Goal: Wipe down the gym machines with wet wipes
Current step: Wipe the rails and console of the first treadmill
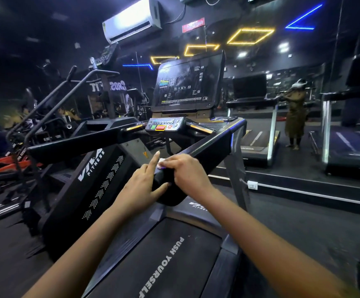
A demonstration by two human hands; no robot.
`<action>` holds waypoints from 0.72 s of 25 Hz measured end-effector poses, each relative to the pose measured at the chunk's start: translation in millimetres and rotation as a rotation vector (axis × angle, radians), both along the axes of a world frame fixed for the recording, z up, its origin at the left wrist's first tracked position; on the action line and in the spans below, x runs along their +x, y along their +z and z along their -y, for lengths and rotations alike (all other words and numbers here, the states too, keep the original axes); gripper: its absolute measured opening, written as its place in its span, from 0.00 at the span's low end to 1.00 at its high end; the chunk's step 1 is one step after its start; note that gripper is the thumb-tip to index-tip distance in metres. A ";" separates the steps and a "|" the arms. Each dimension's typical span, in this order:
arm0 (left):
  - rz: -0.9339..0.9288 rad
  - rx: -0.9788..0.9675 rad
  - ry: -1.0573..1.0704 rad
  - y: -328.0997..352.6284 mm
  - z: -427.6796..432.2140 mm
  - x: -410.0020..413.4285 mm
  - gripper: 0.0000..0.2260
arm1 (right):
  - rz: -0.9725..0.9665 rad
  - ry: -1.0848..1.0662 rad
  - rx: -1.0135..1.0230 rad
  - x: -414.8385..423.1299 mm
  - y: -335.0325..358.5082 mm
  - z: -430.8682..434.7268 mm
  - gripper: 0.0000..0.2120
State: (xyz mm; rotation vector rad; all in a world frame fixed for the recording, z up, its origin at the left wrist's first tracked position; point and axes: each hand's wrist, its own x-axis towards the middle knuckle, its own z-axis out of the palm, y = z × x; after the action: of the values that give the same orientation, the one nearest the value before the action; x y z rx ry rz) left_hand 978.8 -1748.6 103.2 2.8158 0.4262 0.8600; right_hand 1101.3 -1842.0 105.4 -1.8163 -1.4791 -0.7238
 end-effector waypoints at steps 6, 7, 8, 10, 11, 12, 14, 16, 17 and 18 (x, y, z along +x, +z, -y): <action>-0.095 -0.032 -0.055 6.0 -5.2 -6.1 0.32 | -0.510 0.247 0.384 -11.3 -39.8 31.5 0.19; -0.097 -0.026 -0.053 6.1 -4.7 -6.1 0.32 | -0.701 0.160 0.480 -1.7 -47.3 32.8 0.20; -0.095 -0.027 -0.051 5.7 -4.8 -6.0 0.31 | -0.883 0.036 0.571 9.9 -56.0 29.9 0.22; -0.085 -0.039 -0.051 4.6 -4.8 -6.1 0.31 | -1.107 -0.196 0.649 27.2 -73.6 13.7 0.22; -0.082 -0.042 -0.053 4.1 -5.1 -6.6 0.31 | -1.150 -0.239 0.662 30.0 -80.4 3.0 0.21; -0.082 -0.043 -0.055 4.0 -5.8 -7.0 0.31 | -1.162 -0.246 0.685 28.1 -84.9 -7.4 0.21; -0.090 -0.049 -0.057 4.3 -6.0 -7.4 0.31 | -1.189 -0.256 0.754 15.2 -88.7 -23.8 0.23; -0.097 -0.059 -0.060 4.5 -5.7 -6.9 0.31 | -1.226 -0.288 0.844 -3.5 -90.8 -31.4 0.24; -0.097 -0.065 -0.062 4.7 -5.6 -6.6 0.31 | -1.244 -0.290 0.873 -14.6 -92.6 -32.5 0.24; -0.098 -0.070 -0.064 4.9 -5.7 -6.4 0.31 | -1.258 -0.281 0.888 -25.9 -95.2 -32.7 0.24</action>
State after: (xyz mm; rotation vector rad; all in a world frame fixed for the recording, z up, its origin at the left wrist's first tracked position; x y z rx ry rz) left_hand 972.3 -1743.0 108.1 2.7988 0.3702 0.6841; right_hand 1075.4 -1809.3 10.2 -1.2598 -0.0246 -0.1536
